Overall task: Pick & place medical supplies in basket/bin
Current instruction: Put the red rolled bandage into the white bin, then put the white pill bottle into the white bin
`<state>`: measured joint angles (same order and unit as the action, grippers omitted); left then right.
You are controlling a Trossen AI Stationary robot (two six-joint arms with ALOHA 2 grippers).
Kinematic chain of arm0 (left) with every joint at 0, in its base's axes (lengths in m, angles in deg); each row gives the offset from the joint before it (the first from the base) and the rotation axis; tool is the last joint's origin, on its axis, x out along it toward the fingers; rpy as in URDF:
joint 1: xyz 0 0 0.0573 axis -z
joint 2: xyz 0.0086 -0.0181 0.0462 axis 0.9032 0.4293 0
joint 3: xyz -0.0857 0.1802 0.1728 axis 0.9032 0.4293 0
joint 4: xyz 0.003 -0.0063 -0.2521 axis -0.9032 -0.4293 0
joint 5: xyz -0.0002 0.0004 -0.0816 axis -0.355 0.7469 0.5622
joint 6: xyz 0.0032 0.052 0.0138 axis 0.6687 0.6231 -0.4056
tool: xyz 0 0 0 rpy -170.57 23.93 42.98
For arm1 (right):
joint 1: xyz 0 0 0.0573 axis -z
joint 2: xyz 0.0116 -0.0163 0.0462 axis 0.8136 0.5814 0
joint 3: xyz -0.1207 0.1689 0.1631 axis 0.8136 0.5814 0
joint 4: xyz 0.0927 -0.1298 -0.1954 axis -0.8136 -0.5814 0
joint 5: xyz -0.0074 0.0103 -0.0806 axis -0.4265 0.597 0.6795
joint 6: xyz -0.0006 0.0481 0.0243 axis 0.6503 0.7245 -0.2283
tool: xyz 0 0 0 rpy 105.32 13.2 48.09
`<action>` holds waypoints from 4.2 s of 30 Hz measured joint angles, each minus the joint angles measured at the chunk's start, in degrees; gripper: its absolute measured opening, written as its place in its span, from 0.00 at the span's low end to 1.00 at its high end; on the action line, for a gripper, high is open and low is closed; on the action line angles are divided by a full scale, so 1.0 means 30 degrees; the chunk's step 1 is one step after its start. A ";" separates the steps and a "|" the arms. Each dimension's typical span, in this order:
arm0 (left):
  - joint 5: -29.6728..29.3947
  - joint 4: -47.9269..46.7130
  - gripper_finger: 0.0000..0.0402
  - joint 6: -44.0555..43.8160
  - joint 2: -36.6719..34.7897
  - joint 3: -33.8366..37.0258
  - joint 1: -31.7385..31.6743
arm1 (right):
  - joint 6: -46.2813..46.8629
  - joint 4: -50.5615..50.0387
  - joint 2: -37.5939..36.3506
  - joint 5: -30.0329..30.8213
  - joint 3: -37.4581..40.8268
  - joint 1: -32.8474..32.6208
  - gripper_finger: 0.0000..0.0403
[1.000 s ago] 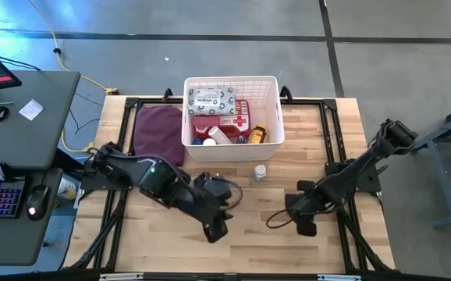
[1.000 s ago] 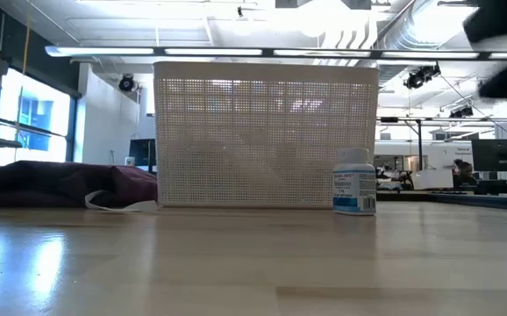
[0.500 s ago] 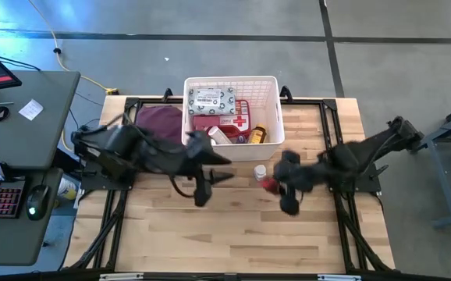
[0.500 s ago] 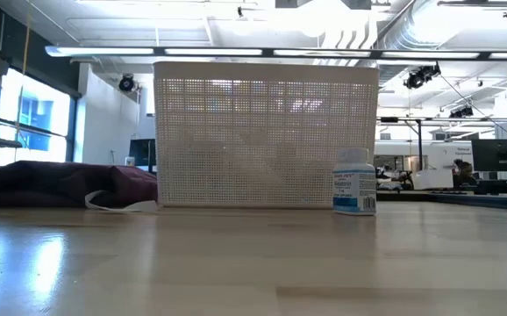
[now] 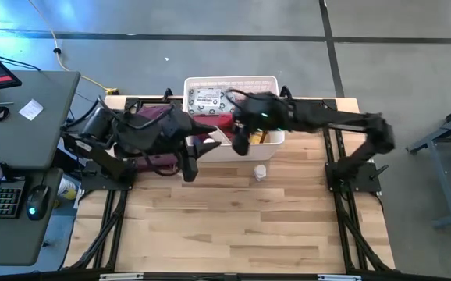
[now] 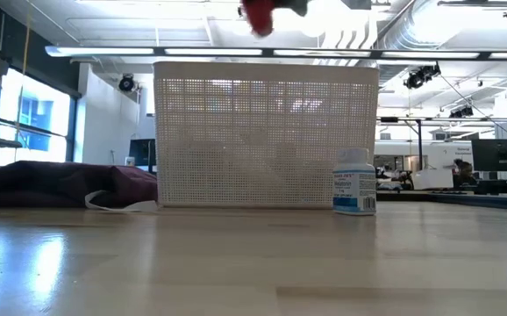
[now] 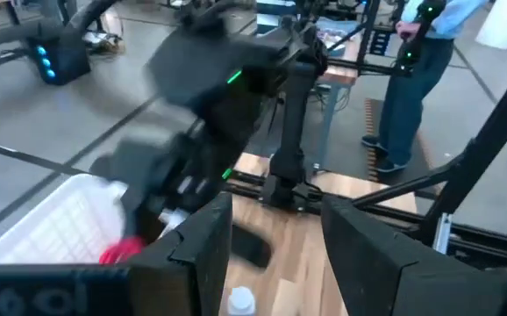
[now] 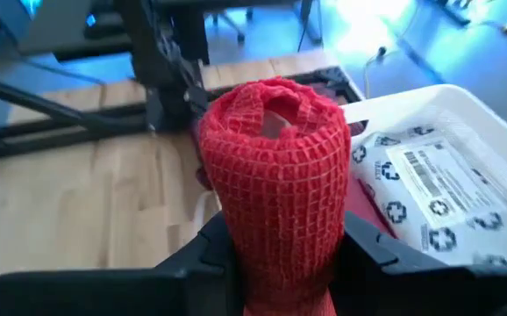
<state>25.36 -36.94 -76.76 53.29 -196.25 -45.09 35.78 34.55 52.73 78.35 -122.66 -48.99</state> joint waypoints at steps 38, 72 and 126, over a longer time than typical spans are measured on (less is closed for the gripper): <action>-0.6565 -0.1200 0.52 -0.0498 -0.2570 0.0004 -0.0015 | -0.2439 -0.1001 0.7423 -0.5507 -0.4073 0.3594 0.54; -0.8686 -0.0873 0.52 -0.1121 -0.2563 0.0004 -0.0015 | -0.1108 -0.9809 0.3658 -0.8777 -0.4073 0.4814 0.55; -0.0695 -0.0436 0.52 -0.0868 0.3580 0.0016 0.0000 | 2.1235 -0.9609 0.0160 -0.3177 0.7729 -0.8083 0.55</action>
<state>23.27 -38.24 -79.37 64.03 -196.20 -45.09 99.48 5.72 53.21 68.82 -99.47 -73.24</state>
